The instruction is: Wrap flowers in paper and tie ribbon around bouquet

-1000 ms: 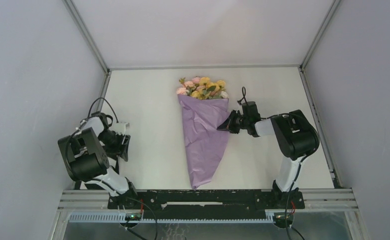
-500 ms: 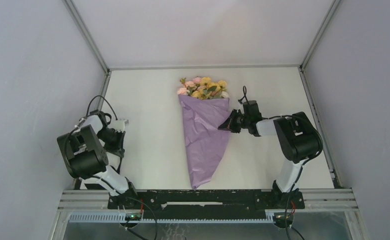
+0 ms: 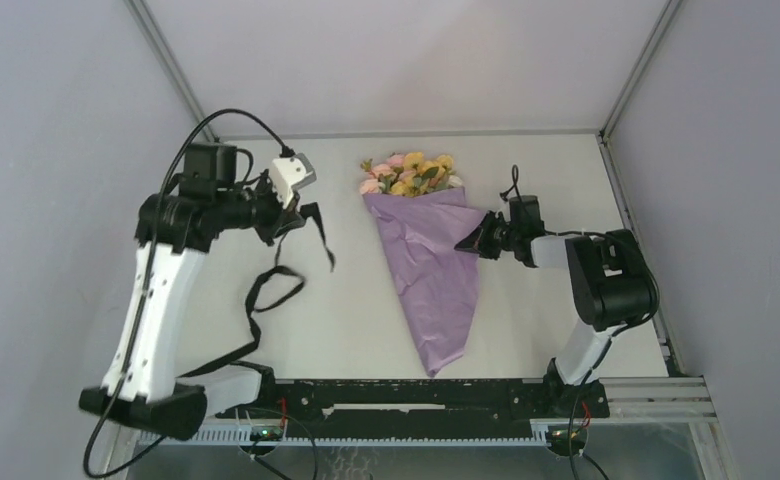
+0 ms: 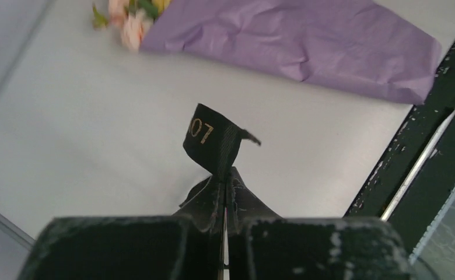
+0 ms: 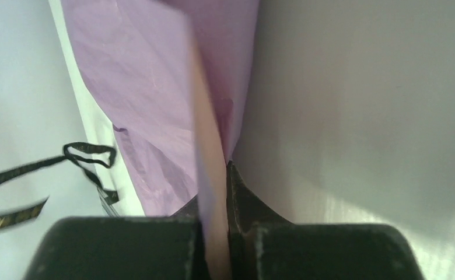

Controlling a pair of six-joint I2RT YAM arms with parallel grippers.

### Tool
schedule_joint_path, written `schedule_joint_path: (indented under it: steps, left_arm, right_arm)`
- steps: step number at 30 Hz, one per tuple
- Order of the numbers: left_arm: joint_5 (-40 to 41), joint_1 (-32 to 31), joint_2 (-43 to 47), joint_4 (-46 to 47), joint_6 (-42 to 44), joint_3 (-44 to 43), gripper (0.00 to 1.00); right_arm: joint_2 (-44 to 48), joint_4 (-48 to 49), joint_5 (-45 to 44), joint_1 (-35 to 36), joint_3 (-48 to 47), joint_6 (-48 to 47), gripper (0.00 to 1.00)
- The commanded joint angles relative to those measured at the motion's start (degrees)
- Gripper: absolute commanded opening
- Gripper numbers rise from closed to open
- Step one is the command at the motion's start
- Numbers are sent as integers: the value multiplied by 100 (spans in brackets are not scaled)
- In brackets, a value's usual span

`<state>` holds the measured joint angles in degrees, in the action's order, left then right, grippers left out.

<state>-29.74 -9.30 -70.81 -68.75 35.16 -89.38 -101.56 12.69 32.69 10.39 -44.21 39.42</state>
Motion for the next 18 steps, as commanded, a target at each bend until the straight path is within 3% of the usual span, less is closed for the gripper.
schedule_joint_path:
  steps: [1, 5, 9, 13, 18]
  left_arm:
    - [-318, -754, 442, -534, 351, 31, 0]
    - [-39, -1820, 414, -493, 713, 1223, 0]
    - [350, -3885, -19, -398, 649, 1844, 0]
    - [764, -5660, -724, -226, 619, 1535, 0]
    - [756, -6496, -1989, -129, 807, 755, 0]
  right_arm:
    - [367, 48, 131, -312, 0, -75, 0]
    - [450, -135, 178, -396, -88, -97, 0]
    - [253, -282, 301, -360, -360, -47, 0]
    - [129, -205, 425, -244, -556, 239, 0]
    - [190, -213, 381, 80, -879, 558, 0]
